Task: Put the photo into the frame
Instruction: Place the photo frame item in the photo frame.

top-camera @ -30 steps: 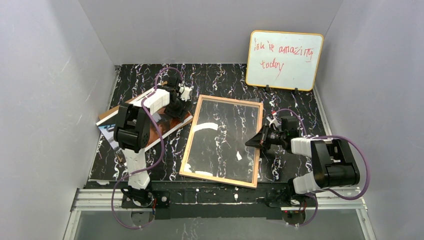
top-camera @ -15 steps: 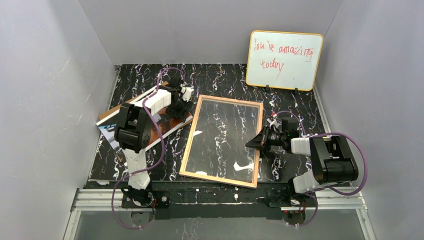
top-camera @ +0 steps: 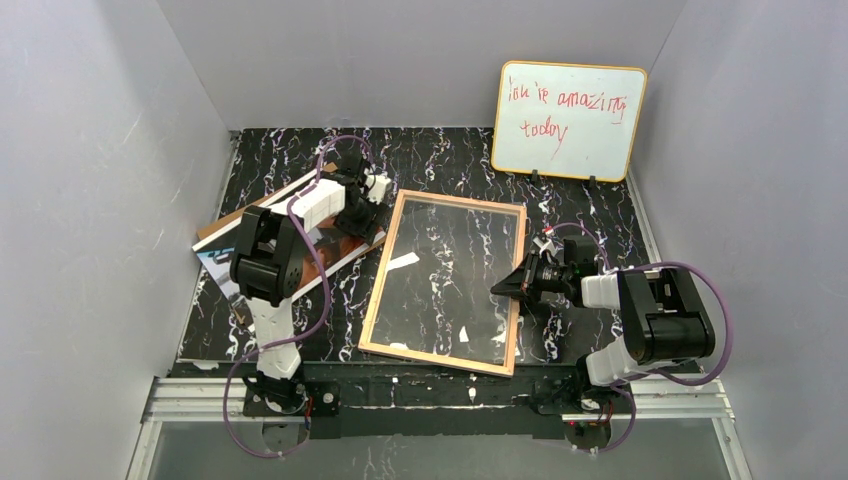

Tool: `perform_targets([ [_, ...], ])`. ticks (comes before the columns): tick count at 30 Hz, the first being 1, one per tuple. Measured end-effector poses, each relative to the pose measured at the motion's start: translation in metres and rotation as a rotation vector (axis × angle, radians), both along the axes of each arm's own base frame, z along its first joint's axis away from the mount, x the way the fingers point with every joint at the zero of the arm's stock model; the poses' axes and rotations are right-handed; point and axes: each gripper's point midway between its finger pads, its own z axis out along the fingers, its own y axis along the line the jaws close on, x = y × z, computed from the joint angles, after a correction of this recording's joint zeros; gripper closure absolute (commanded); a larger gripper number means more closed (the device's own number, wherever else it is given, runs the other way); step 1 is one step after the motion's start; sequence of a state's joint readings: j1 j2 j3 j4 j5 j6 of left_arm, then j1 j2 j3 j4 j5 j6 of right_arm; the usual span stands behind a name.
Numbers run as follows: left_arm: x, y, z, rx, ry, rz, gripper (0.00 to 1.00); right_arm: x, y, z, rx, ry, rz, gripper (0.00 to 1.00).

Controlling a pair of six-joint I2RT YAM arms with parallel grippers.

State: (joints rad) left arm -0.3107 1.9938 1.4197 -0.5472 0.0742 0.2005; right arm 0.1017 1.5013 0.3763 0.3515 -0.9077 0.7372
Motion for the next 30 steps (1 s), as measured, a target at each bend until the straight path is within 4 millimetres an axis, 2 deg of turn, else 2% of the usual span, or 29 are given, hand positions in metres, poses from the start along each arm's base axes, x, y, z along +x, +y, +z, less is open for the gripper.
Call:
perform_targets([
  [10,-0.003,-0.013,-0.001,0.005,-0.011,-0.036,0.44,-0.002,0.001,-0.001,0.019,0.012,0.012,0.99],
  [30,-0.003,-0.015,-0.002,0.012,-0.015,-0.052,0.44,-0.007,0.003,-0.004,0.025,0.035,0.032,0.99],
])
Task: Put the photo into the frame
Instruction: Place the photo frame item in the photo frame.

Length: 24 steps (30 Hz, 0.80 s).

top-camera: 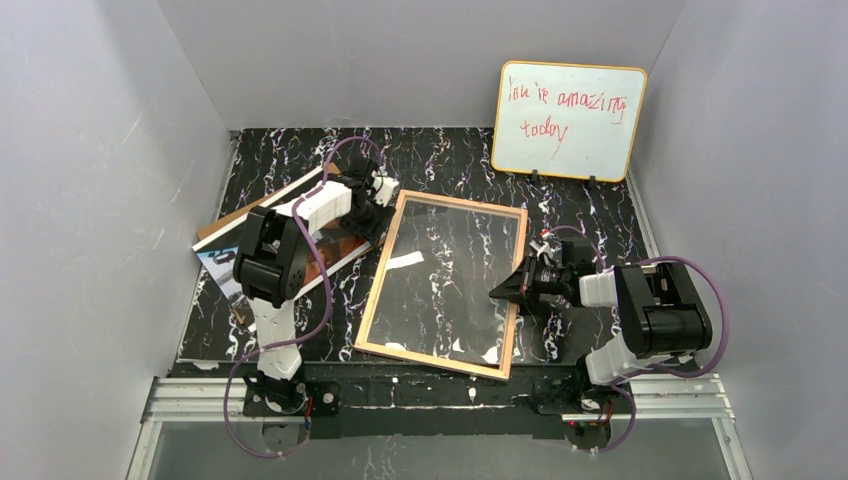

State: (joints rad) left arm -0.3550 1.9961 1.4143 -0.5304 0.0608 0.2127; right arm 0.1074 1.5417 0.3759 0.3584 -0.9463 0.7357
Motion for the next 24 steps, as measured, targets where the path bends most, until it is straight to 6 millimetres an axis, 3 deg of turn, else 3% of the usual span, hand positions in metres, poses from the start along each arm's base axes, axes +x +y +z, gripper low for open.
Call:
perform_targets([
  [24,0.0,-0.001,-0.001,0.003,-0.001,-0.006,0.45,-0.009,0.008,0.015,0.015,-0.034,0.042,0.99],
])
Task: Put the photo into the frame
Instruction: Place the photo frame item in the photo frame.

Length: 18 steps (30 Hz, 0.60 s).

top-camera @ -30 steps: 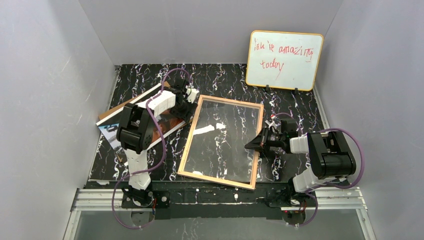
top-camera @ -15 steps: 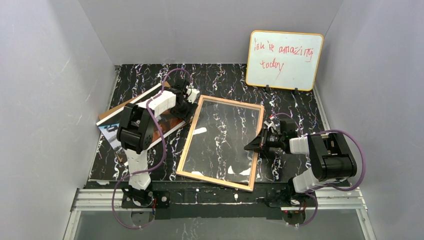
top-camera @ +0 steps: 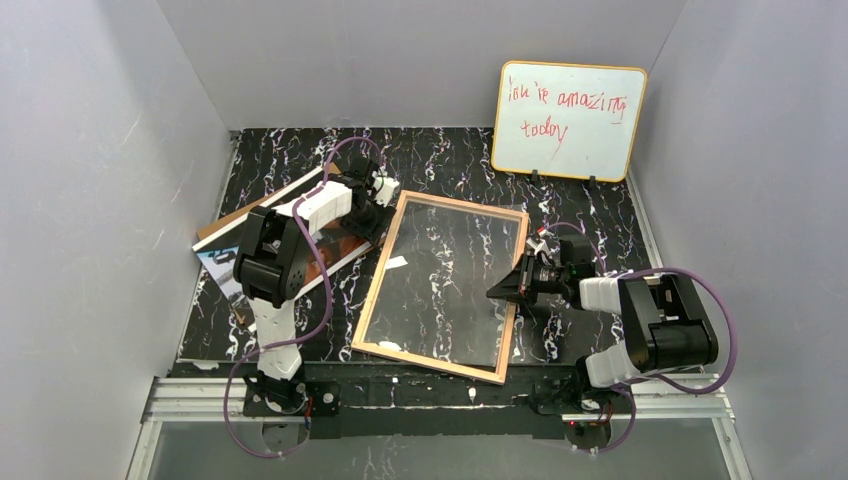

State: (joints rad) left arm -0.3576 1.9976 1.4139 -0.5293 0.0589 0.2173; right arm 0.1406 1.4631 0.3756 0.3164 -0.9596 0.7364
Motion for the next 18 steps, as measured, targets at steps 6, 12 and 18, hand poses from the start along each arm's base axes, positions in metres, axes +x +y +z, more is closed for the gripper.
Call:
perform_targets([
  [6,0.0,0.0,-0.001,0.001,-0.001,-0.002,0.45,-0.005,0.005,0.013,0.094,0.018,-0.007,0.99],
  [12,0.0,0.0,-0.001,-0.001,-0.006,-0.006,0.47,-0.008,0.01,0.04,0.201,0.009,-0.005,0.99],
  [18,-0.001,-0.001,0.0,-0.001,-0.009,-0.015,0.48,-0.006,0.014,0.075,0.28,-0.072,0.018,0.99],
])
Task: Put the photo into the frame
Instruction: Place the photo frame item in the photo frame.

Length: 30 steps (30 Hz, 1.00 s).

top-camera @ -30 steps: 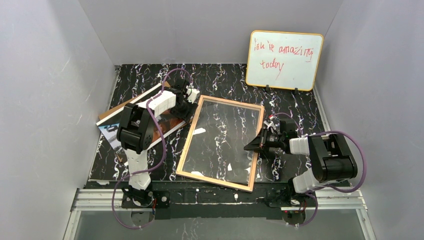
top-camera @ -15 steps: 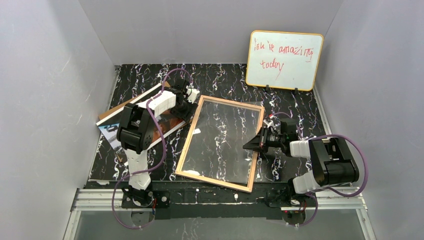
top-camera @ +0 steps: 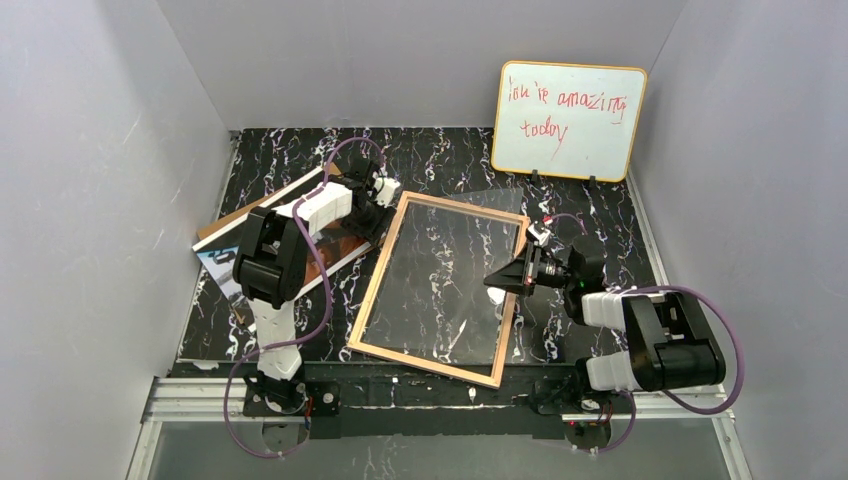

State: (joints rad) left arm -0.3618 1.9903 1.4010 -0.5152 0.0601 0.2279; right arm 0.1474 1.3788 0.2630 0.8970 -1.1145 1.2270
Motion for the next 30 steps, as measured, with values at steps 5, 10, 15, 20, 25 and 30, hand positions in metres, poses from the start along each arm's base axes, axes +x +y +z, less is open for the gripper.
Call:
perform_targets([
  [5,0.001,0.001,0.001,-0.003,-0.001,0.002,0.48,-0.006,0.006,0.014,0.021,-0.049,0.027,0.99],
  [10,0.005,0.008,0.005,-0.065,0.028,0.053,0.49,-0.01,0.014,0.026,0.035,-0.076,0.053,0.99],
  [15,0.017,0.027,0.008,-0.126,0.044,0.136,0.49,-0.004,0.021,0.058,0.063,-0.168,0.072,0.99],
  [20,0.02,0.043,0.008,-0.134,0.049,0.184,0.49,-0.003,0.023,0.071,0.087,-0.221,0.075,0.99],
  [25,0.02,0.044,0.008,-0.13,0.048,0.19,0.49,-0.003,0.025,0.07,0.115,-0.203,0.076,0.99],
  [30,0.021,0.046,0.008,-0.131,0.048,0.206,0.49,-0.005,0.034,0.075,0.116,-0.223,0.113,0.99],
])
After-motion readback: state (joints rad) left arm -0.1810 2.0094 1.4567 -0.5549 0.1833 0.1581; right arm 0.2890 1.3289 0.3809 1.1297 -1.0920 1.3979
